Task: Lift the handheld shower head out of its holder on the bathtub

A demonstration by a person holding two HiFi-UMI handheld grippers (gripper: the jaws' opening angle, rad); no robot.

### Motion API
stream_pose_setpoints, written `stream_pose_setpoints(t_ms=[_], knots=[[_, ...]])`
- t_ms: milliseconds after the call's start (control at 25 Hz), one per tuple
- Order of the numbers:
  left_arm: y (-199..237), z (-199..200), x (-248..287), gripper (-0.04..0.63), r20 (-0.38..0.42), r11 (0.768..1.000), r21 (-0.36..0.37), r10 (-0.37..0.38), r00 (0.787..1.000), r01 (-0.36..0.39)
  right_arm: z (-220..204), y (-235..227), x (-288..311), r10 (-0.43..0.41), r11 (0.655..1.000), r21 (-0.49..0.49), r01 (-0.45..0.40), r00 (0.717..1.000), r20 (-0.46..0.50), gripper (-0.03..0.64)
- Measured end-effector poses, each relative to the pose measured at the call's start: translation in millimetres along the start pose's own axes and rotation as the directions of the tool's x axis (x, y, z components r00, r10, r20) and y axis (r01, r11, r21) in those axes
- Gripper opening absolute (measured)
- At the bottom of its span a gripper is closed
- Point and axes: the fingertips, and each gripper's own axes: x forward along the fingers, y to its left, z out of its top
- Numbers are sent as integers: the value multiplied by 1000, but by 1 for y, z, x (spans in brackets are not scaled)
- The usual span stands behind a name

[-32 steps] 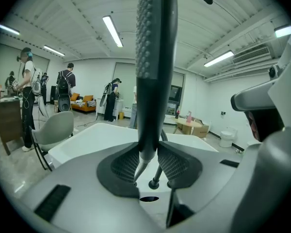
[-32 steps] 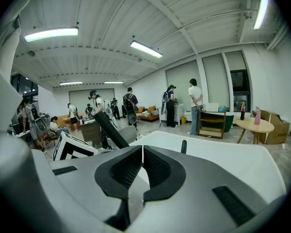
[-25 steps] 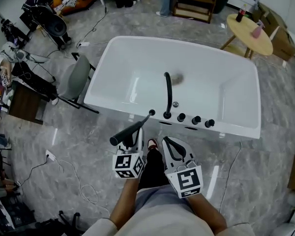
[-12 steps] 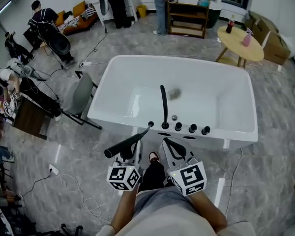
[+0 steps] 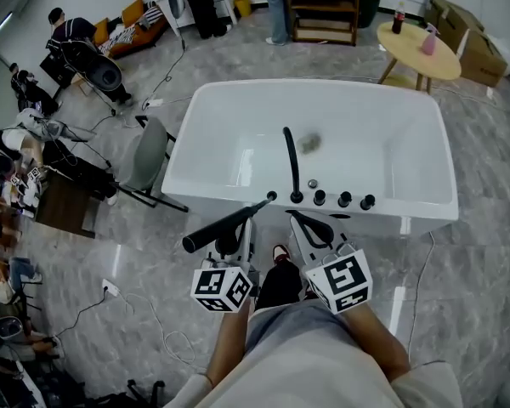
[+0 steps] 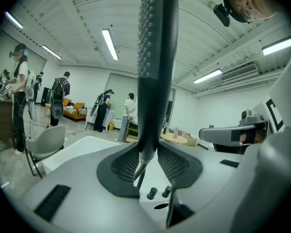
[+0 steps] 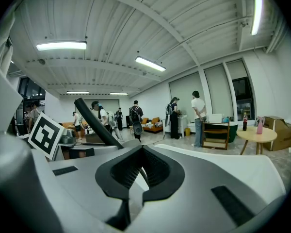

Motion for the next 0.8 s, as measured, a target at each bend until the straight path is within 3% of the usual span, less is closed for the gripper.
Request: stream_pose_setpoints(t_ms=[800], knots=[[-2,-12,4,126,-49,999,-27,-39,998,38,-12,8,8,40,999,20,-40,999,-24,19]])
